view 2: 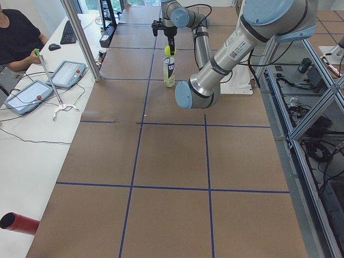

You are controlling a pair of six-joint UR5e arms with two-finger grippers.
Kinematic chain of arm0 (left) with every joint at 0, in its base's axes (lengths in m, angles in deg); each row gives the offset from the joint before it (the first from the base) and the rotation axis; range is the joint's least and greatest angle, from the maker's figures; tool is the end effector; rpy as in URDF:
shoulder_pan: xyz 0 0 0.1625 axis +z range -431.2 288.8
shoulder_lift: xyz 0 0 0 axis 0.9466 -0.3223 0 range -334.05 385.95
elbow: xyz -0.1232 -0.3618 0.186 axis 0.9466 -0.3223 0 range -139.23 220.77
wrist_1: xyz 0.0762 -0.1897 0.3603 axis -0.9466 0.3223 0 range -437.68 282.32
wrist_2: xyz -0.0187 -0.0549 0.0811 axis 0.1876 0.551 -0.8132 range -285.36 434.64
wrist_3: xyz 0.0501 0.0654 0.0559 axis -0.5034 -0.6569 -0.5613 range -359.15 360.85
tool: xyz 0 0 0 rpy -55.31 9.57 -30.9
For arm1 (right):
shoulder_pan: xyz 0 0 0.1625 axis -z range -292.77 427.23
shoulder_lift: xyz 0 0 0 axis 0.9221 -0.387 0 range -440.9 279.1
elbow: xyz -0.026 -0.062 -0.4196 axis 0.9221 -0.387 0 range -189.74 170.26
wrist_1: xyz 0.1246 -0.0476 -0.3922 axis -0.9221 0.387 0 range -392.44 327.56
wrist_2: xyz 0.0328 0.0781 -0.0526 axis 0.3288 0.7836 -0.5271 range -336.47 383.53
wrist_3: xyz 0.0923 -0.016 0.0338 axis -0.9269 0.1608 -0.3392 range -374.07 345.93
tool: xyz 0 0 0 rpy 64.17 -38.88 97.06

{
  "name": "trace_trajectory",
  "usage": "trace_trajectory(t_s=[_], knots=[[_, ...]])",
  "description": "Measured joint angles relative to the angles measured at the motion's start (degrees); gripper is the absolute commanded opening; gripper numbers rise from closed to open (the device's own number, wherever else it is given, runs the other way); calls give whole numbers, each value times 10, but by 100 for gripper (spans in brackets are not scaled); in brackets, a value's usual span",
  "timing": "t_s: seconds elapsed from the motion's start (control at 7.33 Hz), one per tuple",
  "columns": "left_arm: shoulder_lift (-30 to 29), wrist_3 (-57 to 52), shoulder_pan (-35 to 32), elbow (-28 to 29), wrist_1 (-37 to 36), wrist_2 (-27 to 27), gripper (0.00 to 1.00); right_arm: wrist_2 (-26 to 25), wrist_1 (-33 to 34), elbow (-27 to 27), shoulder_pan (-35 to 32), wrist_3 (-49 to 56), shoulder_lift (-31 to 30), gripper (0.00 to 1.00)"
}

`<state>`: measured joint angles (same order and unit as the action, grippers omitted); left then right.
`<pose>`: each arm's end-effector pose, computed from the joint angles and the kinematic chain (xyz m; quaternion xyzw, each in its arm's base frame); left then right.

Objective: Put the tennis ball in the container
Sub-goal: 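Lift the ball with the left gripper and carry it over the clear cup, then lower the ball into the cup and open the left gripper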

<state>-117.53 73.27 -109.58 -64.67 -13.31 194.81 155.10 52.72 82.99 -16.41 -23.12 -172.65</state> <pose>0.4298 -0.4467 0.0437 -0.0465 0.4281 -0.0676 0.9000 0.0131 -0.4904 0.6447 -0.0006 -0.3576 0.0039 0.9339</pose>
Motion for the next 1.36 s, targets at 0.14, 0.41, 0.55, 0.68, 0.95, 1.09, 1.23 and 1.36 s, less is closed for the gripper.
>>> trace_trajectory(t_s=[0.14,0.41,0.55,0.68,0.95,1.09,1.23,1.36], knots=[[1,0,2,9,10,-2,0,0,0,0,0,0,0,100],[5,-1,3,25,31,-3,0,0,0,0,0,0,0,100],[6,-1,3,30,38,-3,0,0,0,0,0,0,0,100],[6,-2,3,32,41,-3,29,0,0,0,0,0,0,100],[9,-3,3,31,44,-3,100,0,0,0,0,0,0,100],[13,-4,3,30,50,-3,100,0,0,0,0,0,0,100],[18,-4,3,26,55,-3,100,0,0,0,0,0,0,100],[20,-4,3,23,58,-3,100,0,0,0,0,0,0,100]])
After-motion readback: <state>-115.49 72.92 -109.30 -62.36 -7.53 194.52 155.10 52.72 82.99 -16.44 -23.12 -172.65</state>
